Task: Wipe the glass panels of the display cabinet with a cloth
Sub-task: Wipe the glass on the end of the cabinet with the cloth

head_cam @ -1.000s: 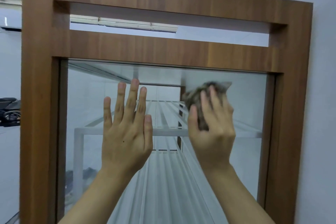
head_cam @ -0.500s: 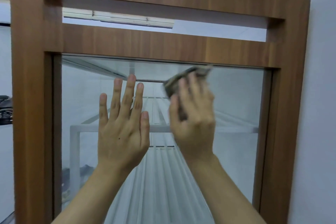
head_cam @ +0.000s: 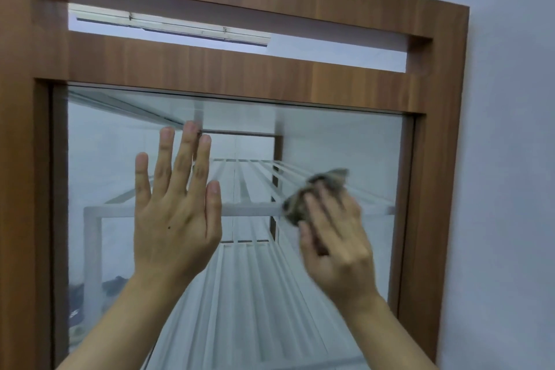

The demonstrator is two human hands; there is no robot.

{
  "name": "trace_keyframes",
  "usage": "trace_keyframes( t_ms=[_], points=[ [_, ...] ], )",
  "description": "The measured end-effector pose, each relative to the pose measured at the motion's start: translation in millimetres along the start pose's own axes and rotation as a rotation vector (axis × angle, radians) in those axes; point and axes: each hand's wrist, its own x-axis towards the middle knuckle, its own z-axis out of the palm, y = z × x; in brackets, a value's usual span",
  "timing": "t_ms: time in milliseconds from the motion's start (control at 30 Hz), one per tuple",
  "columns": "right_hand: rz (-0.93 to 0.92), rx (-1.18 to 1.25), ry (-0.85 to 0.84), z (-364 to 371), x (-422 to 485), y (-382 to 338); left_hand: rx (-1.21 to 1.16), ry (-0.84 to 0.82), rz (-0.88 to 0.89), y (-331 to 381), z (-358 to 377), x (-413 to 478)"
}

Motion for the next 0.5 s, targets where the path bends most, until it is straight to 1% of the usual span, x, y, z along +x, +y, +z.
trace_keyframes(
  t_ms=[33,100,133,167,200,267,300,333,367,400,500],
  points=[
    [0.094,-0.021,0.069,-2.9,3.7,11.2,0.001,0.0,-0.006,0.9,0.3,-0.1],
    [0.35,-0.057,0.21,2.0,36.2,25.9,0.005,-0.001,-0.01,2.6,1.2,-0.2],
    [0.444,-0.068,0.259,8.8,55.9,25.5,0.0,0.001,-0.016,4.1,1.7,-0.1],
    [0.477,-0.055,0.274,15.9,71.6,17.9,-0.009,0.007,-0.031,6.2,2.6,0.3],
    [0.434,-0.018,0.25,21.4,78.2,7.1,-0.023,0.014,-0.054,9.3,3.1,0.8],
    [0.192,0.052,0.111,25.8,57.7,-10.8,-0.058,0.034,-0.075,19.4,3.9,3.1],
    [0.072,0.055,0.031,21.6,37.9,-15.3,-0.076,0.04,-0.055,25.9,4.9,4.2],
    [-0.005,0.042,-0.017,14.1,18.7,-13.6,-0.089,0.033,-0.023,32.4,6.4,5.0],
    [-0.013,0.028,-0.026,5.8,4.7,-6.9,-0.093,0.016,0.004,38.5,8.3,5.2],
    [0.036,0.012,0.005,0.3,-1.5,2.3,-0.083,-0.003,0.016,44.0,10.2,4.9],
    [0.331,-0.024,0.205,3.7,34.5,26.8,-0.009,-0.047,-0.027,54.2,15.0,2.2]
  ],
)
